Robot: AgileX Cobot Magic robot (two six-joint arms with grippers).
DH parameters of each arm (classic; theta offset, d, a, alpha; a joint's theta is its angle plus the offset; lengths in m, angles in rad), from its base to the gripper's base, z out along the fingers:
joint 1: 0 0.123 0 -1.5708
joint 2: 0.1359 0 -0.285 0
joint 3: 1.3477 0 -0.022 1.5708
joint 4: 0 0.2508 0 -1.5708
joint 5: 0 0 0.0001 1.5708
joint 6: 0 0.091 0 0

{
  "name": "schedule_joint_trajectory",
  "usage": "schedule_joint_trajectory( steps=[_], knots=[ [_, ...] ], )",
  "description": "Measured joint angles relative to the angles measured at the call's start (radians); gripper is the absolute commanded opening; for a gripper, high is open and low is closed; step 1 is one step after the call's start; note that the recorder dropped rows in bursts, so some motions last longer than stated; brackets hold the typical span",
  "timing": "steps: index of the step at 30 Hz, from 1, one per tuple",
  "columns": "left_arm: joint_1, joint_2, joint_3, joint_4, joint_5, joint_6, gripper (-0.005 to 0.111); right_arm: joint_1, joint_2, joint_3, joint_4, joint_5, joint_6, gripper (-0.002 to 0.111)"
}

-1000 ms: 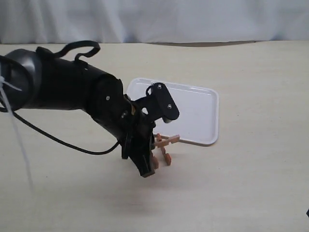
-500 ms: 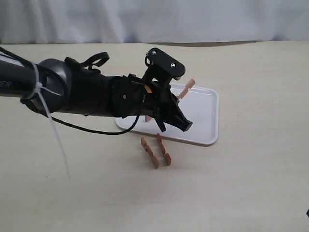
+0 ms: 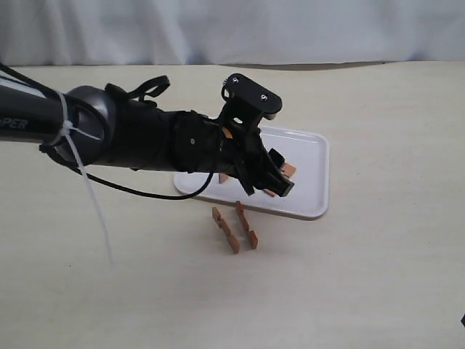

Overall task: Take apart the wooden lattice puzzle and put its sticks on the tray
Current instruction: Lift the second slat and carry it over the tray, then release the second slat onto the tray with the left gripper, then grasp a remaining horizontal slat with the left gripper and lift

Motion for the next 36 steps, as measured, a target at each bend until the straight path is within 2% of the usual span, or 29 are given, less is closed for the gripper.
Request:
schedule_joint_trajectory(
  steps=[10,13,17,19,25,32,36],
  knots=[
    [0.000,-0.106,0.000,0.010,0.362,-0.001,0.058,0.000,0.000,0.000,0.000,0.000,0.000,0.005],
    [0.000,-0.106,0.000,0.076,0.475,-0.001,0.058,0.000,0.000,0.000,0.000,0.000,0.000,0.005],
    [0.000,-0.106,0.004,0.176,0.558,-0.002,0.058,0.000,0.000,0.000,0.000,0.000,0.000,0.005],
    [0.000,-0.106,0.004,0.192,0.575,-0.005,0.061,0.000,0.000,0.000,0.000,0.000,0.000,0.005],
    [0.000,-0.086,0.004,0.222,0.579,-0.025,0.092,0.000,0.000,0.000,0.000,0.000,0.000,0.005],
    [0.000,-0.015,0.004,0.282,0.542,-0.057,0.095,0.000,0.000,0.000,0.000,0.000,0.000,0.005],
    [0.000,-0.003,0.004,0.398,0.506,-0.160,0.095,0.000,0.000,0.000,0.000,0.000,0.000,0.005]
  ],
)
